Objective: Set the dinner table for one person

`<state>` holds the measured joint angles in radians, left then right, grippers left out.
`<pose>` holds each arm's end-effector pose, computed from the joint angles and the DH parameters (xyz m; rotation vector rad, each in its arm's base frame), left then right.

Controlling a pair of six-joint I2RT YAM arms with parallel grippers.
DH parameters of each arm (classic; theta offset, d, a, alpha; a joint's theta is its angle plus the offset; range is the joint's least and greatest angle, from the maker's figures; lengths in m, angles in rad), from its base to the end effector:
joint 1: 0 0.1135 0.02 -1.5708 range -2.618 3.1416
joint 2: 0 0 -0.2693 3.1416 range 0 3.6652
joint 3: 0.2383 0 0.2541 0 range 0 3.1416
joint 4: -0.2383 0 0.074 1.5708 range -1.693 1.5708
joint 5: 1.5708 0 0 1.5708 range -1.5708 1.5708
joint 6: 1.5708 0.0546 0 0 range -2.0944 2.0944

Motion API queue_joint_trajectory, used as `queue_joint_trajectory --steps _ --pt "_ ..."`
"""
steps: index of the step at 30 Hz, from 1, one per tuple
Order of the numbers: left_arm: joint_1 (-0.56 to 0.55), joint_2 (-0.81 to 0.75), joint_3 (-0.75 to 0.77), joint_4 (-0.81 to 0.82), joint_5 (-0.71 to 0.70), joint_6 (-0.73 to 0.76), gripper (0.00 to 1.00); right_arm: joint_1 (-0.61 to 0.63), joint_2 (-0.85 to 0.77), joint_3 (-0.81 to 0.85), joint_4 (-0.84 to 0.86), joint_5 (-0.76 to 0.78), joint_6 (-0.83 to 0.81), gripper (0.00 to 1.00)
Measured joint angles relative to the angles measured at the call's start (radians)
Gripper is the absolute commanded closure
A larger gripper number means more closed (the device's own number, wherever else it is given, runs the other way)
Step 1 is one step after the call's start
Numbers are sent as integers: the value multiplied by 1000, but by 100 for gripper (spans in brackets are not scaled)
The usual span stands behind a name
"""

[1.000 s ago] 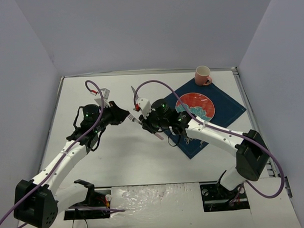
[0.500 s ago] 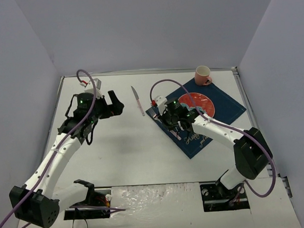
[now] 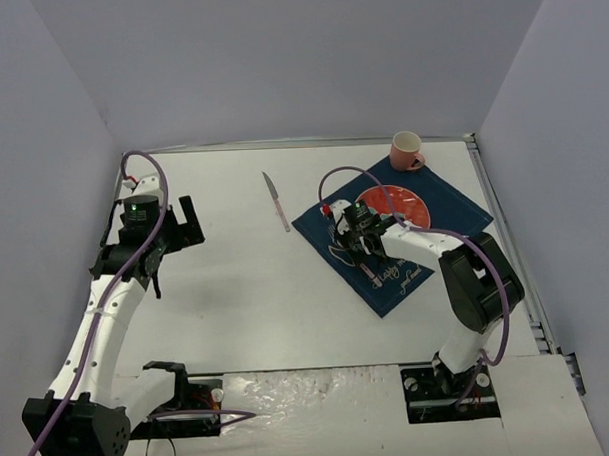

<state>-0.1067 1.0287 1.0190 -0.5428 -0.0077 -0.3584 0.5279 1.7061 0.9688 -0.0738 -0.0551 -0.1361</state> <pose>0.2367 -0.0249 0.3343 -0.2725 2.1174 -0.2667 0.3163 0.1879 0.1656 -0.8055 2.2555 0.2508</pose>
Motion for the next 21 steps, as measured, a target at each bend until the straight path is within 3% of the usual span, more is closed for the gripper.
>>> queue_joint_trajectory --steps 13,21 --pt "23 0 -2 1 7 11 3 -4 9 -13 33 0 -15 96" --pt "25 1 -2 1 11 10 3 -4 9 -30 43 0 -3 75"
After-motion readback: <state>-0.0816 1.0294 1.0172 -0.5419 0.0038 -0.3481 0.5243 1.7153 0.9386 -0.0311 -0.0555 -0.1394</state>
